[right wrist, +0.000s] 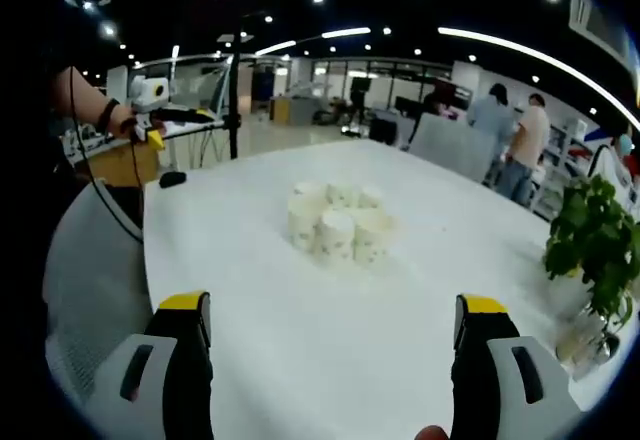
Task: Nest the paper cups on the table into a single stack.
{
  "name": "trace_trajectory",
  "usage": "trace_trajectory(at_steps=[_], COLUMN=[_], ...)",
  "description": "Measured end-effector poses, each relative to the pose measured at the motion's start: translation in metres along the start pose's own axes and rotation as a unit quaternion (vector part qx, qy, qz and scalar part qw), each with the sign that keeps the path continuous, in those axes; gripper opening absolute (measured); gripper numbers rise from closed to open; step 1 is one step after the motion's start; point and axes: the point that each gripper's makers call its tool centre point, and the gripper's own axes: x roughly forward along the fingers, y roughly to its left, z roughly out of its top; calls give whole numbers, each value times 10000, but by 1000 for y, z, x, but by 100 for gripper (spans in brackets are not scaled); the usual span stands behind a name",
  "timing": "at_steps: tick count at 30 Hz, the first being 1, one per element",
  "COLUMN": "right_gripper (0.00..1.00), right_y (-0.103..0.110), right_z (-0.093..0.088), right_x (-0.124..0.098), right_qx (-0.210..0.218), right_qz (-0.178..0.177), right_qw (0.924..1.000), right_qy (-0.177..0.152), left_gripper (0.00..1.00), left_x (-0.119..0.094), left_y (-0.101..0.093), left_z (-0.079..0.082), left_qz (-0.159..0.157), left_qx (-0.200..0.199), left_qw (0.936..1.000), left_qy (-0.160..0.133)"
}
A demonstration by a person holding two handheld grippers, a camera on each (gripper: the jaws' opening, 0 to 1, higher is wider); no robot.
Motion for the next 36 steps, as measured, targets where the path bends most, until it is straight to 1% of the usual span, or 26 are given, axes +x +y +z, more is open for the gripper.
trace_trajectory(at_steps=[12, 24, 30, 36], right_gripper=[100, 100, 100, 100], right_y=[1, 3, -2, 1], right_z=[-1, 0, 0, -1], right_x=[-1, 2, 1, 2], right_qx=[38, -29, -78, -60], right_qz=[-18, 38, -21, 23], right_qw=[10000, 10000, 9999, 9999], right_qy=[28, 68, 62, 88], left_gripper=[100, 100, 100, 100], left_x=[1, -1, 0, 1], left_y=[0, -2, -5, -4], left_z=[-4, -8, -7, -7], left_qz=[-10, -29, -42, -44], left_qx=[-8, -62, -61, -43], left_qw=[10000, 9999, 9999, 9999], left_qy=[63, 99, 80, 82])
